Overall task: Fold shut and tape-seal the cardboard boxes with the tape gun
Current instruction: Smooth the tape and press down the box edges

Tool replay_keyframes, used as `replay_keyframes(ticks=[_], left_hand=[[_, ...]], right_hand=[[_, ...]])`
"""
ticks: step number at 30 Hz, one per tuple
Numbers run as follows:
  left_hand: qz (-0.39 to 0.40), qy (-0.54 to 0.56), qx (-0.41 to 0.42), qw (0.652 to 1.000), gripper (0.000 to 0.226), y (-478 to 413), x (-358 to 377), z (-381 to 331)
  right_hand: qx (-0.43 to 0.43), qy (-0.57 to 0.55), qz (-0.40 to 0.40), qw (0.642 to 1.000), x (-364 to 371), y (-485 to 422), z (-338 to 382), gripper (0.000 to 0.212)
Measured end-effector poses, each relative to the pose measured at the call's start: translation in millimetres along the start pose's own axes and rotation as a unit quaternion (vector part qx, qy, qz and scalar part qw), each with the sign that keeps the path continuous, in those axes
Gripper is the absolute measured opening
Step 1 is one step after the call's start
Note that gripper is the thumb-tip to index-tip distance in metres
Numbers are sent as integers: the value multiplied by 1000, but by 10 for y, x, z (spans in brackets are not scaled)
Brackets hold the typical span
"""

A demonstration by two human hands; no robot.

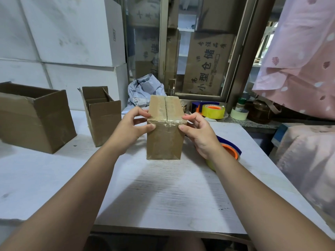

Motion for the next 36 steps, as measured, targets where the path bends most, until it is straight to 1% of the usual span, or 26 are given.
replay_keyframes(ticks=[3,6,8,11,16,19,21,24,28,33,36], left_hand=[[3,21,4,1000,22,-25,18,20],[15,24,19,999,21,-20,75,10],[8,31,21,999,19,-9,76,20],[-2,36,23,999,19,-5,72,43],[-4,105,12,994,20,-9,91,106],[-1,155,1,988,25,-20,95,167],[6,167,-5,986,28,-27,92,191],[18,160,-16,987,31,-44,82,208],[23,148,-19,989,35,-44,73,219],[27,131,-14,991,36,-31,78,201],[36,105,-16,994,44,2,104,174]], right_hand=[[-1,16,-2,1000,-7,-4,3,23],[-18,58,-12,998,2,-8,32,21],[-28,65,-20,997,20,3,51,21],[-34,62,-27,997,18,14,59,20],[-25,47,-22,998,10,1,32,19],[-16,19,-16,1000,22,7,4,21],[-8,6,-11,1000,25,20,-3,22],[6,-10,-1,1000,25,45,-17,22],[1,-12,2,1000,29,50,-1,19],[-16,32,-3,999,9,37,31,21],[-27,80,-11,996,31,57,85,24]])
Point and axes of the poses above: each hand's wrist, its own y-axis away from the middle knuckle, its own x-axis out of the palm, z = x × y, the point moved 8 cm from there along -y, towards the middle knuckle, and after that the axes turned 2 degrees about z, right-handed, at the moved point
